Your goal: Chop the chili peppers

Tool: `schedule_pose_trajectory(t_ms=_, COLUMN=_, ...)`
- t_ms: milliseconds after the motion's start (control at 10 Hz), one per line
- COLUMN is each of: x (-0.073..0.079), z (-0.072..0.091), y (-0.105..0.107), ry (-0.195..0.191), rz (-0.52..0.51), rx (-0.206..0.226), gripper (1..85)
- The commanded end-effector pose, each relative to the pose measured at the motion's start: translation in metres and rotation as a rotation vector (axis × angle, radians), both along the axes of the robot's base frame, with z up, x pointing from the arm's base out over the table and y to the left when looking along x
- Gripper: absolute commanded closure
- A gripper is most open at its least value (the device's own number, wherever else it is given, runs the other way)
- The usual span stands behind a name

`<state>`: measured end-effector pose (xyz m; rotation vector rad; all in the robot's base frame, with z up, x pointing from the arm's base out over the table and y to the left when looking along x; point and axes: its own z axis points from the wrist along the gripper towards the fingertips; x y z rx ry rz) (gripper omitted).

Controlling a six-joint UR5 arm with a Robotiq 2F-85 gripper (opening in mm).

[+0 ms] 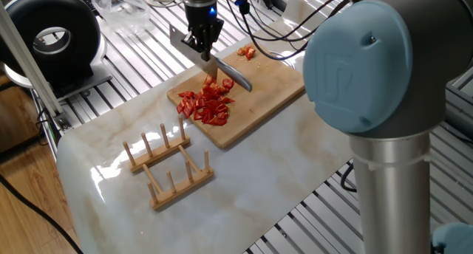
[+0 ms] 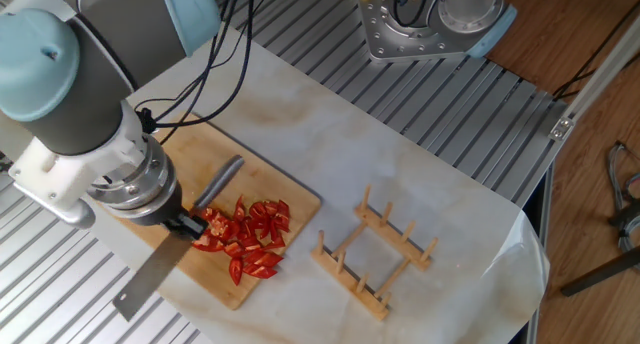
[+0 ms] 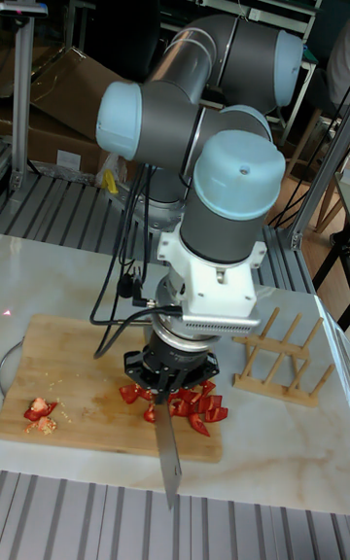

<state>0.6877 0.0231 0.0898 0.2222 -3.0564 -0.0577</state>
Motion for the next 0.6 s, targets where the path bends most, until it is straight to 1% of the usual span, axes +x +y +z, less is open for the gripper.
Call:
schedule_pose_trajectory(t_ms=0, x=0.000, z=0.003, y=-0.005, ry=-0.004, rz=0.054, rx=-0.026, gripper=84.3)
schedule_pose_trajectory(t_ms=100, x=0.001, z=0.006, y=-0.018, ry=-0.010, rz=0.082, rx=-0.081, gripper=84.3)
schedule_pose_trajectory(t_ms=200, x=-0.003, z=0.011, y=-0.018, ry=-0.010, rz=0.071, rx=-0.087, gripper=84.3)
schedule_pose_trajectory(t_ms=500, x=-0.027, z=0.037, y=-0.019, ry=-0.011, rz=0.014, rx=-0.081, gripper=84.3)
